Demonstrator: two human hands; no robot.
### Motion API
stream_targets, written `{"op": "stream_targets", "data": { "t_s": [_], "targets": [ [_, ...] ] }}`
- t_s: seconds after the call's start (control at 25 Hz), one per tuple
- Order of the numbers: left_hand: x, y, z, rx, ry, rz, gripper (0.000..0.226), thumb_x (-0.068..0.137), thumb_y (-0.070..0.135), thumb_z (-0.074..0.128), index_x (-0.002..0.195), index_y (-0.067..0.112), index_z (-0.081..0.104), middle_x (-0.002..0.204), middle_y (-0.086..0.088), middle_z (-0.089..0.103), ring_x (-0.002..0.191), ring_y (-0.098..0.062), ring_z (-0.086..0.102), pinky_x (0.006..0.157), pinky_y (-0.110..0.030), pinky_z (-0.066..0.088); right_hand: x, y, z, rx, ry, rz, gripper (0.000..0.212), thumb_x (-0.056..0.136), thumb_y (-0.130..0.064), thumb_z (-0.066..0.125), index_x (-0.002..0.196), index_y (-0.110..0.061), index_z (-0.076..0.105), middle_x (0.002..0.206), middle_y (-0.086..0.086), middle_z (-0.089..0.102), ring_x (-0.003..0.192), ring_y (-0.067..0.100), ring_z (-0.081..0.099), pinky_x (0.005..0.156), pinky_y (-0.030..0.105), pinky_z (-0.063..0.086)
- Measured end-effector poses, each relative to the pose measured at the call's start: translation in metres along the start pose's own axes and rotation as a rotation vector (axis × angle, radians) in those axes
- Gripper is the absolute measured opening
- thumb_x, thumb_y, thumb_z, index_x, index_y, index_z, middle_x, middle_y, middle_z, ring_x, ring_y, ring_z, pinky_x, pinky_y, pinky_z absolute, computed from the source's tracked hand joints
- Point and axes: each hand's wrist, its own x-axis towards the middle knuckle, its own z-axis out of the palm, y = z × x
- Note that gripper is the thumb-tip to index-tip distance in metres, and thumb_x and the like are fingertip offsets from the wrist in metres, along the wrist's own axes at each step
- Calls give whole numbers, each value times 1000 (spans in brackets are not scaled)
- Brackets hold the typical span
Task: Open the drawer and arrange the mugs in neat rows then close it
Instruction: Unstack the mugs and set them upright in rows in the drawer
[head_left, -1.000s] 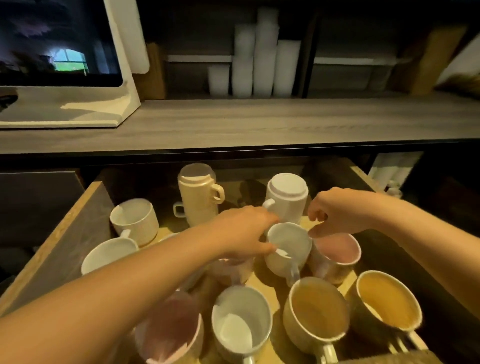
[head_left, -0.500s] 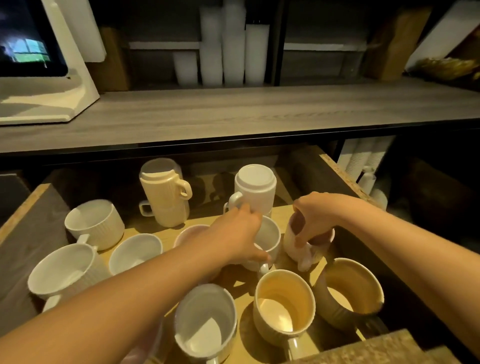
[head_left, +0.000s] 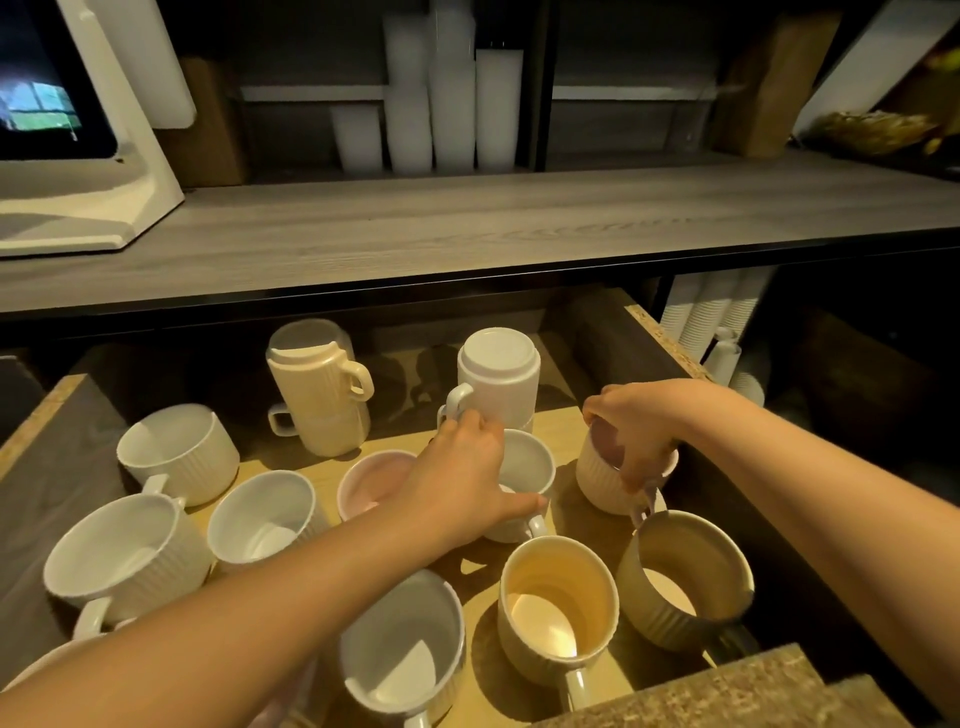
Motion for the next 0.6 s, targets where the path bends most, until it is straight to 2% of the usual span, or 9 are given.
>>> {"op": "stream_targets", "data": {
  "t_s": [0.24,0.44,0.6],
  "targets": [
    [-2,1,4,10,13,15,72,78,59,60,136,23,35,134,1,43,120,-13,43,94,-26,39,3,3,3,28,-8,45,67,67,-9,80,125,-24,49,110,0,54,90,21,56,44,17,45],
    [-5,0,6,24,-7,8,73,80,58,59,138,25,31,138,2,40,124,-14,41,97,-28,40,-1,0,1,-59,33,28,71,69,-20,80,130,-24,45,118,1,56,103,23,55,64,24,51],
    [-9,-1,-14,25,-113,42,65,81,52,61,135,28,35,137,5,45,116,-11,48,91,-26,44,-1,-2,3,17,4,26,69,70,-18,80,130,-23,47,111,-1,54,97,20,54,54,19,48]
  ]
}}
